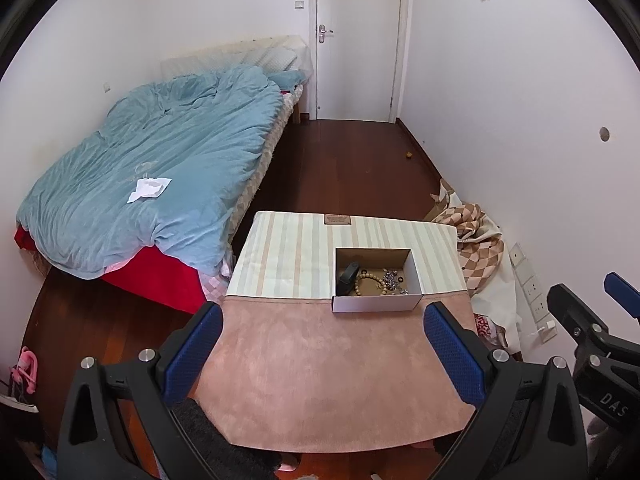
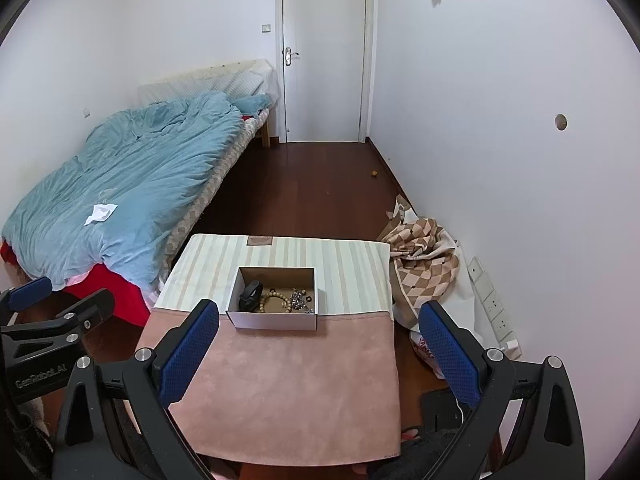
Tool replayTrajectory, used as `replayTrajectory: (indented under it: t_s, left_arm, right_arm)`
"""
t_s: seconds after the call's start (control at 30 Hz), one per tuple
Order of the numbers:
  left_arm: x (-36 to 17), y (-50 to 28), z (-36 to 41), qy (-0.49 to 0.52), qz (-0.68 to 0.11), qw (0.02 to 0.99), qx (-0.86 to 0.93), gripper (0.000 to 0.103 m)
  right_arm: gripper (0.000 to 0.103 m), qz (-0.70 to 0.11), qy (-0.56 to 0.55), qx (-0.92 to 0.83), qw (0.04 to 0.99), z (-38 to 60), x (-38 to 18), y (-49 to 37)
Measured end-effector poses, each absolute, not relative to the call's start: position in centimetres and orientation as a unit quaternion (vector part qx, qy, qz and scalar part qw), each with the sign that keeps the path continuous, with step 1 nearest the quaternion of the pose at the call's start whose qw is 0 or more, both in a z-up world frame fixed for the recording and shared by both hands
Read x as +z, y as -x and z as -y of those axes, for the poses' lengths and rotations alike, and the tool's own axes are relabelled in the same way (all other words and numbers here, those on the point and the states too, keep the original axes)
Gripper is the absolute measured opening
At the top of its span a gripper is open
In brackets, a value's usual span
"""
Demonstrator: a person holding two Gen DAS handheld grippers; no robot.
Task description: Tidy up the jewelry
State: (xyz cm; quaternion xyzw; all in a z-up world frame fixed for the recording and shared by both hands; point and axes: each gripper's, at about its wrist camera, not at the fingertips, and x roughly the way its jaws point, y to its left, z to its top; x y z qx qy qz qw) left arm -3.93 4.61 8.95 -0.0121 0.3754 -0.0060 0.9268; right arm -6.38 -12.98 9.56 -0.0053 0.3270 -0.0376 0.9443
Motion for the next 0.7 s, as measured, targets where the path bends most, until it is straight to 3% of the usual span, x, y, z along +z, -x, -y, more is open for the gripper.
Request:
replayTrajectory:
  t_s: [0.7]
  left_arm:
    - [6.4,-1.5,-3.2,0.018,-0.423,0.906,0.010,0.103]
  right_arm:
    - [0.103,-0.361,0.006,-0.065,0.930,14.2,7.2,0.6]
